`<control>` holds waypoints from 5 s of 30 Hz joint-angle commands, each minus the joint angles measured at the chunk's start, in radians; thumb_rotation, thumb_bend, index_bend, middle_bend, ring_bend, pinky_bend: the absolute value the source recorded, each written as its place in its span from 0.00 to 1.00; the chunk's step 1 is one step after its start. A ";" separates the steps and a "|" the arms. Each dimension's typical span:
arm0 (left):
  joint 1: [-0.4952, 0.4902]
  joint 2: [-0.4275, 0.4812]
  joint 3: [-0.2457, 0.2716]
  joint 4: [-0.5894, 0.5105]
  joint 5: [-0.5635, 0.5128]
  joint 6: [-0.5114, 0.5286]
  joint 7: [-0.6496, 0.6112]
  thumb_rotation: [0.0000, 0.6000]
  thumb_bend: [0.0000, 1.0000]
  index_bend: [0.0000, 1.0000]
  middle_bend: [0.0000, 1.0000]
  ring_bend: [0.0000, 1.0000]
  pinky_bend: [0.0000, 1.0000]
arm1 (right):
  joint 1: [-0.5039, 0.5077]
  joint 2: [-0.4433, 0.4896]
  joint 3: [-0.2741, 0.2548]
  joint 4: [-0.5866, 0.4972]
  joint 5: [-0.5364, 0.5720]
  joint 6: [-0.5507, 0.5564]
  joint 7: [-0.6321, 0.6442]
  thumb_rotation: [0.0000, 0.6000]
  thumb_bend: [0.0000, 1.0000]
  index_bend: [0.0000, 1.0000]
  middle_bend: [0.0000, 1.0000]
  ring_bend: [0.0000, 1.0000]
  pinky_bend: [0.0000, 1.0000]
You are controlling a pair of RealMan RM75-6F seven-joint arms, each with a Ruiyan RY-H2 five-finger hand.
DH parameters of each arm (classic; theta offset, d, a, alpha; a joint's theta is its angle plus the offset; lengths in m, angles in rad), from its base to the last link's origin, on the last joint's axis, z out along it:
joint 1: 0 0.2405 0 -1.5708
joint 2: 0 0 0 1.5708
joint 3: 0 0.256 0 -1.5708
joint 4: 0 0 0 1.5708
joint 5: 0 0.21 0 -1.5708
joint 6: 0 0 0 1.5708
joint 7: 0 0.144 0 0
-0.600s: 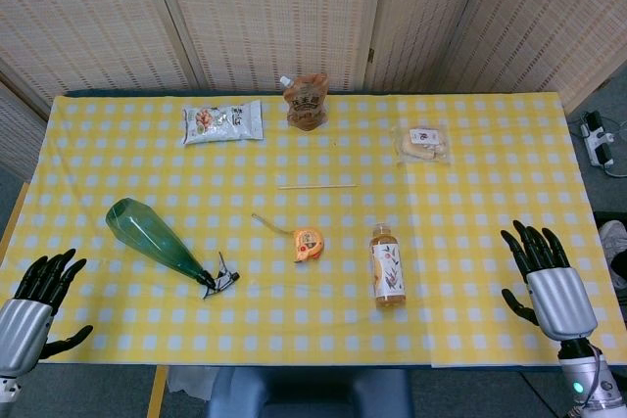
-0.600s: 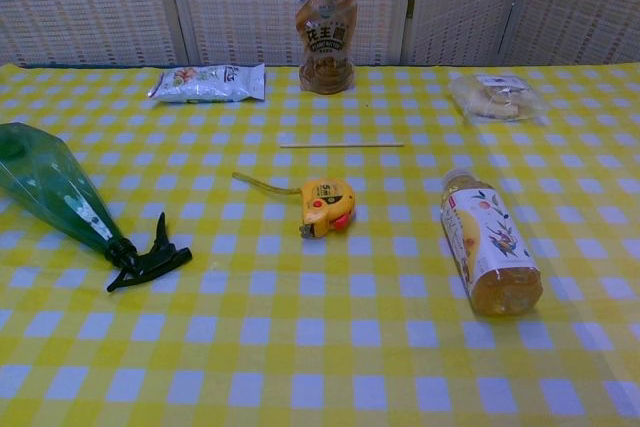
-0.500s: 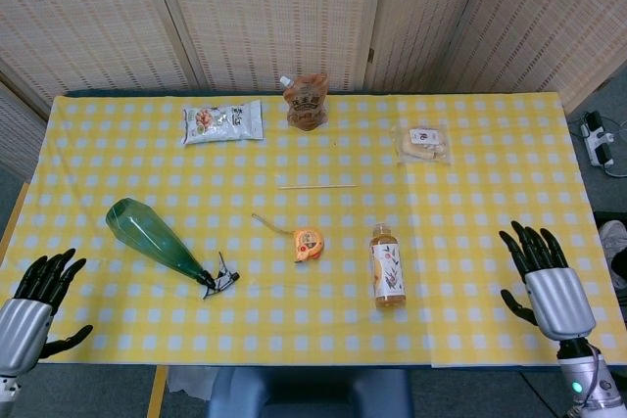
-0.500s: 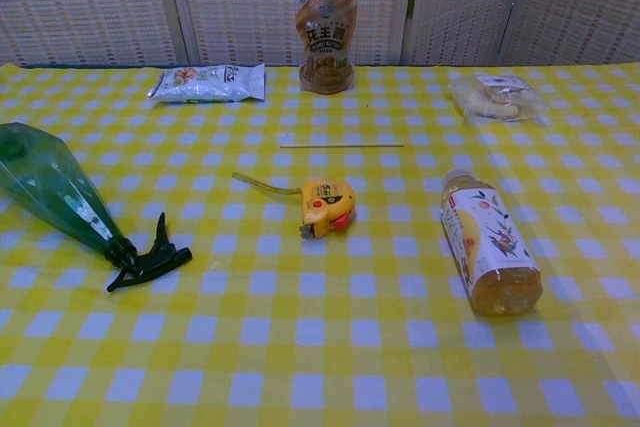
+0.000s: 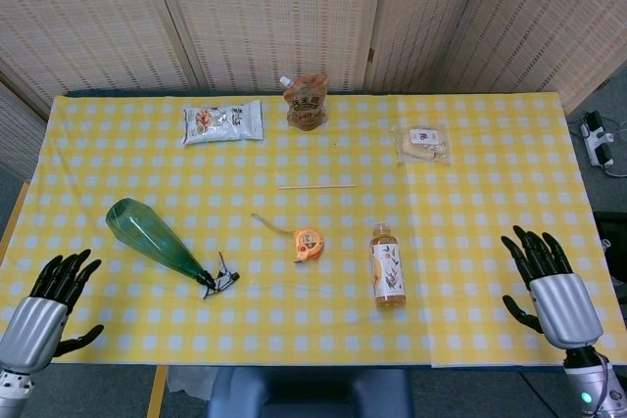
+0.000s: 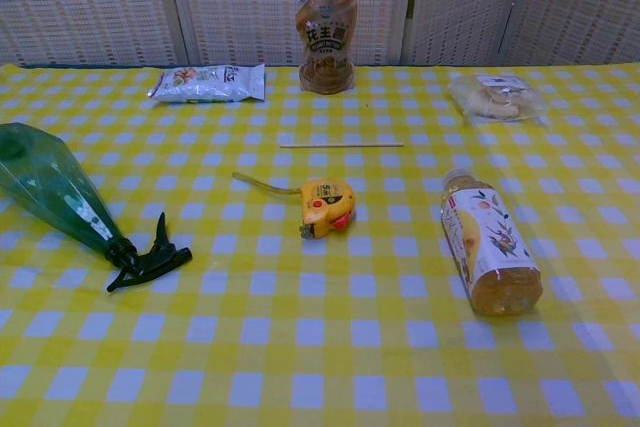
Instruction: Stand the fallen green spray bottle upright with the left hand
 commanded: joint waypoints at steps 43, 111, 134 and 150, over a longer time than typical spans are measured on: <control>-0.353 -0.044 -0.078 -0.082 -0.201 -0.566 0.282 1.00 0.25 0.26 1.00 1.00 1.00 | 0.011 -0.008 0.053 0.033 0.090 -0.018 0.073 1.00 0.31 0.00 0.00 0.00 0.00; -0.403 0.263 -0.145 -0.272 -0.293 -0.493 -0.683 1.00 0.50 0.80 1.00 1.00 1.00 | 0.024 0.027 -0.015 0.011 0.080 -0.142 0.087 1.00 0.31 0.00 0.00 0.00 0.00; -0.452 0.366 -0.130 -0.270 -0.283 -0.728 -0.961 1.00 0.55 0.80 1.00 1.00 1.00 | 0.029 0.023 -0.026 0.013 0.074 -0.147 0.092 1.00 0.31 0.00 0.00 0.00 0.00; -0.451 0.289 -0.122 -0.199 -0.265 -0.711 -0.967 1.00 0.55 0.79 1.00 1.00 1.00 | 0.030 0.021 -0.025 0.007 0.082 -0.148 0.082 1.00 0.31 0.00 0.00 0.00 0.00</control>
